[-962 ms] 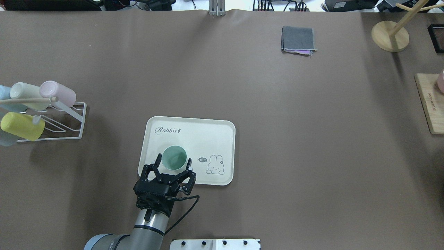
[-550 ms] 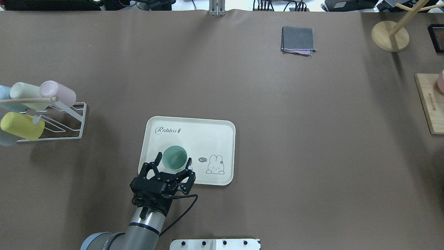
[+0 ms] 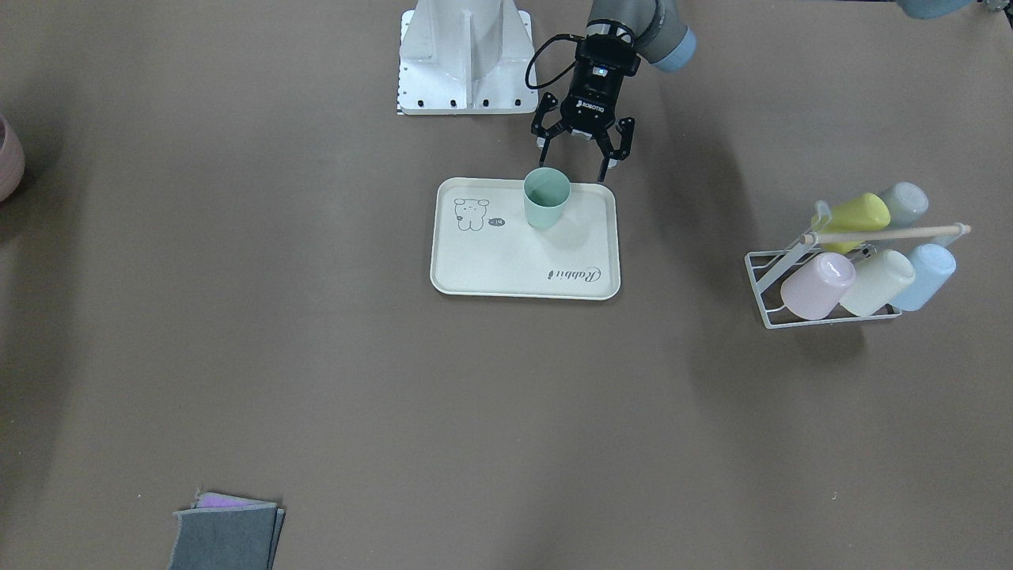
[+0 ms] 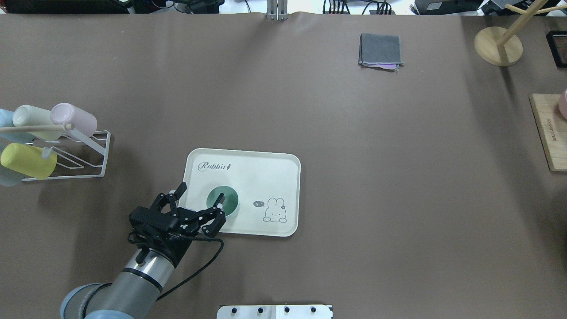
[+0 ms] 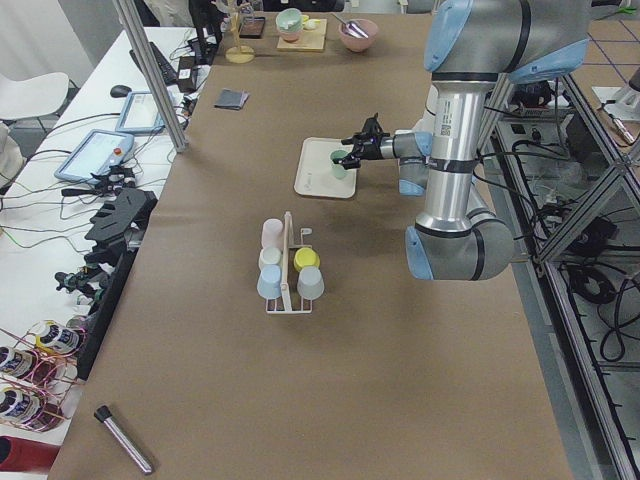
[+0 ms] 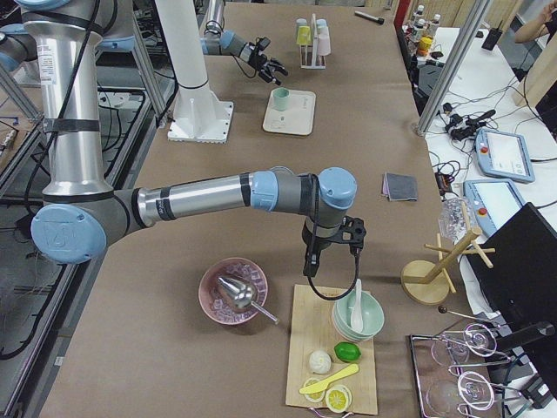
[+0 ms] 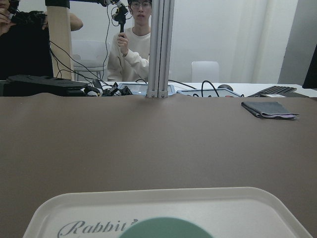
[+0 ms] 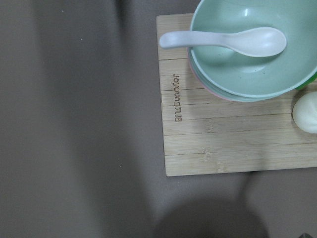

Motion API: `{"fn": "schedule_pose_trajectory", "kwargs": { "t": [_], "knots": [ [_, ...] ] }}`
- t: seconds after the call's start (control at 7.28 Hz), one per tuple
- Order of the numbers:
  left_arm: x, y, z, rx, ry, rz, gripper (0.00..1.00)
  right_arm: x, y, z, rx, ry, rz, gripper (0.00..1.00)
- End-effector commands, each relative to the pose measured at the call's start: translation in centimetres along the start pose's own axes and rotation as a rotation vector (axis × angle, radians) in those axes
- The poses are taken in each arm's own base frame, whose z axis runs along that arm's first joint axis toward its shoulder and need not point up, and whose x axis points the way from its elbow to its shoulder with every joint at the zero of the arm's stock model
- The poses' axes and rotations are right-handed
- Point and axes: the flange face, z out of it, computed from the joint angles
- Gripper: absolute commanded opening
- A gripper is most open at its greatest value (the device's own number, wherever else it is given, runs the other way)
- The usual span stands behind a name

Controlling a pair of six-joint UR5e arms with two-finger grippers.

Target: Pick up and place green cup on tray

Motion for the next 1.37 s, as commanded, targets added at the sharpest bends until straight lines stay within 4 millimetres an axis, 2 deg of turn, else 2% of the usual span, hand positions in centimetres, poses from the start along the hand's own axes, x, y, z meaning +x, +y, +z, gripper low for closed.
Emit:
{"fn": "schedule_pose_trajectory", "kwargs": {
  "t": [0.0,0.27,0.41,0.69,0.96,1.24],
  "knots": [
    [-4.3,-2.5,1.7,-0.118,0.054,0.027,0.98,0.0,0.0,0.0,0.0,-0.001,0.0,1.0],
    [-9.2,-5.5,6.1,-0.246,0.03,0.06,0.98,0.0,0.0,0.0,0.0,0.001,0.0,1.0],
    [-11.0,-7.1,7.7,-0.305,0.014,0.065,0.98,0.0,0.0,0.0,0.0,0.001,0.0,1.0],
    [-13.5,-9.9,9.4,-0.357,-0.01,0.056,0.98,0.0,0.0,0.0,0.0,0.001,0.0,1.0],
    [-16.8,-14.7,12.0,-0.423,-0.026,0.093,0.98,0.0,0.0,0.0,0.0,0.001,-0.002,1.0],
    [-21.6,-19.8,15.8,-0.535,-0.058,0.049,0.98,0.0,0.0,0.0,0.0,0.002,-0.002,1.0]
  ]
}}
